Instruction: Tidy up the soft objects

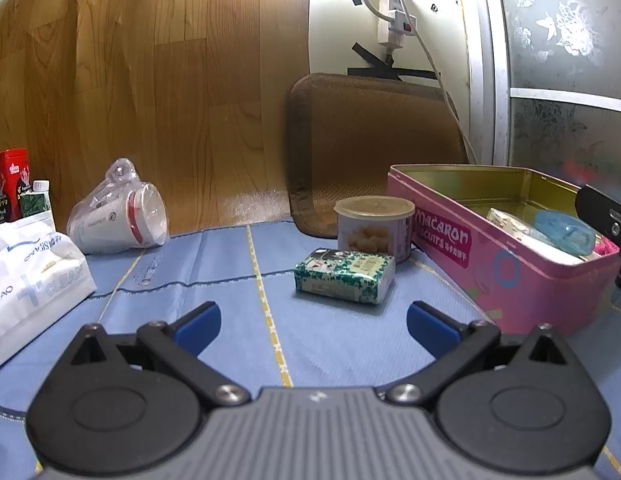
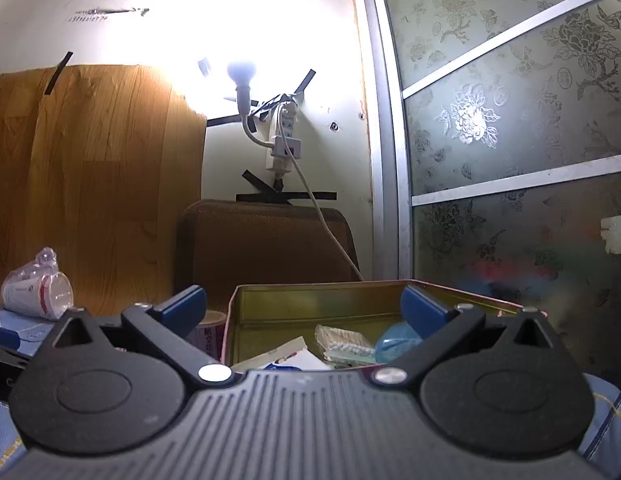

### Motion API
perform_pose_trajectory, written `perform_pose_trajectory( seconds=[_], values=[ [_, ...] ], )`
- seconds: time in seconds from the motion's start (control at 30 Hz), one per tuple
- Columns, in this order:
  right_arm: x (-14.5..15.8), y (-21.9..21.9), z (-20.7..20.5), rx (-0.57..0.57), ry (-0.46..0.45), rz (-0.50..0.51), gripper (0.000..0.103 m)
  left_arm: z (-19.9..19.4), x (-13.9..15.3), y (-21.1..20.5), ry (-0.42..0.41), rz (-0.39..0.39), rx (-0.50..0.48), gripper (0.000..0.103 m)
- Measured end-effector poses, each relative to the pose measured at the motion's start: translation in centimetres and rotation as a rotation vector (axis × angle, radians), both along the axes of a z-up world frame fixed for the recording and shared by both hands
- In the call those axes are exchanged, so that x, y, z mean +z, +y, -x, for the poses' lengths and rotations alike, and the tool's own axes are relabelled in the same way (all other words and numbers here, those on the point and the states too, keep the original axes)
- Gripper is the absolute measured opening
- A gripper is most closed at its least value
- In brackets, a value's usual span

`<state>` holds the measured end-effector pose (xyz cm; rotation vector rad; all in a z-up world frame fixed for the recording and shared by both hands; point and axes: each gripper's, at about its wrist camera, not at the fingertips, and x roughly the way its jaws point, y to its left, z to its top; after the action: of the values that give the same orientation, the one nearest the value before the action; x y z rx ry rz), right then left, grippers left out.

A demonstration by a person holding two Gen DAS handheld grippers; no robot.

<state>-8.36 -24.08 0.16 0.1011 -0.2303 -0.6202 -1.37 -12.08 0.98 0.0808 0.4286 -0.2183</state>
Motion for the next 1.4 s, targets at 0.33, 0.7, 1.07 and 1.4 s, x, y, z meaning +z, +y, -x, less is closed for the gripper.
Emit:
perform_pose_trajectory(
  seconds=[0.33, 0.7, 1.07, 1.4],
  values=[
    [0.2, -0.3, -1.4, 0.061, 0.099, -0.023, 0.103, -0.7, -0.3, 0.9, 0.073, 0.059, 0.002, 0.103],
    [1.0, 1.8, -0.4, 0.073, 0.058, 0.047, 0.103, -1.0, -0.3, 1.8, 0.119, 0.089, -0.06, 0.103],
    [4.3, 3.9, -5.8, 0.399, 0.212, 0.118, 0.103, -5.1, -0.9, 11.0, 0.23, 0.151, 0.22, 0.103],
    [3.4, 3.6, -14.3, 0.482, 0.453, -0.002, 0.103, -5.9, -1.3, 11.3, 0.261, 0.183, 0.187, 0.102]
  ],
)
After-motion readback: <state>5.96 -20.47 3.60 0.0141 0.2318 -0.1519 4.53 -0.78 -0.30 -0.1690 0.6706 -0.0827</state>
